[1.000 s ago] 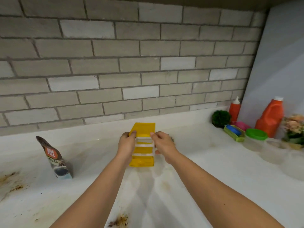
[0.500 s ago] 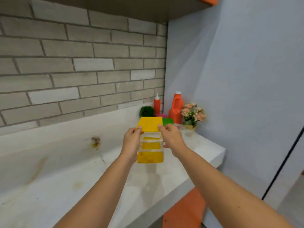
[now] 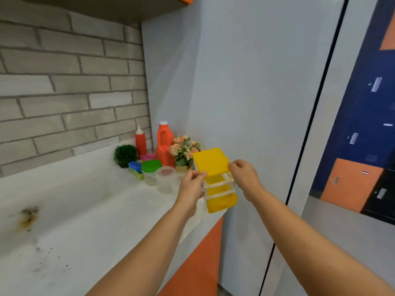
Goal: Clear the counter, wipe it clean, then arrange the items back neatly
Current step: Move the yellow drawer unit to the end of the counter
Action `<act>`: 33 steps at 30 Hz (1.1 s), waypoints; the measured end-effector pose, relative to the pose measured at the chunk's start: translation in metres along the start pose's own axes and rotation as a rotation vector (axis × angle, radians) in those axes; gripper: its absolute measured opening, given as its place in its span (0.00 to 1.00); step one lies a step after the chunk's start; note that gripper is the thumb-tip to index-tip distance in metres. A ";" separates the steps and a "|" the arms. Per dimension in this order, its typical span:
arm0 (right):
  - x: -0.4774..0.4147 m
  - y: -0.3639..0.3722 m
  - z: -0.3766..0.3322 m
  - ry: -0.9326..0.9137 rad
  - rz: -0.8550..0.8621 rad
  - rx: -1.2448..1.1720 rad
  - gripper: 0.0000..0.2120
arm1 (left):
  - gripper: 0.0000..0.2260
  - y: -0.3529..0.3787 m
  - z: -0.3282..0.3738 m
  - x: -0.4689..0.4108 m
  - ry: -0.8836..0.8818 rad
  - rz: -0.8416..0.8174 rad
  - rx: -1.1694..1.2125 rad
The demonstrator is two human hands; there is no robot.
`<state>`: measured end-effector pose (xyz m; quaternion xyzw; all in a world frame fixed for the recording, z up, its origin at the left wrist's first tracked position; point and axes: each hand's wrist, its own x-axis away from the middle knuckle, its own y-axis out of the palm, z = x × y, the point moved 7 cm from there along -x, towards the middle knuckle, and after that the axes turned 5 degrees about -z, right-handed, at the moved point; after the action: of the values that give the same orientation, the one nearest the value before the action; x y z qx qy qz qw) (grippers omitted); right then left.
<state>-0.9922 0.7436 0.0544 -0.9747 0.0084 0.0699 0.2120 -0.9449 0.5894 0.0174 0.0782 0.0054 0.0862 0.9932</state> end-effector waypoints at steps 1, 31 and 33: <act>-0.008 -0.003 0.008 0.021 0.019 -0.001 0.12 | 0.06 0.006 -0.007 -0.007 -0.013 -0.026 -0.004; -0.159 0.067 0.089 0.011 -0.398 0.009 0.12 | 0.08 0.014 -0.065 -0.101 -0.055 0.410 -0.259; -0.160 0.069 0.089 -0.012 -0.413 0.020 0.13 | 0.10 0.012 -0.063 -0.100 -0.040 0.458 -0.298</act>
<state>-1.1660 0.7155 -0.0319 -0.9532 -0.1921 0.0305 0.2314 -1.0472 0.5939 -0.0432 -0.0678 -0.0449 0.3067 0.9483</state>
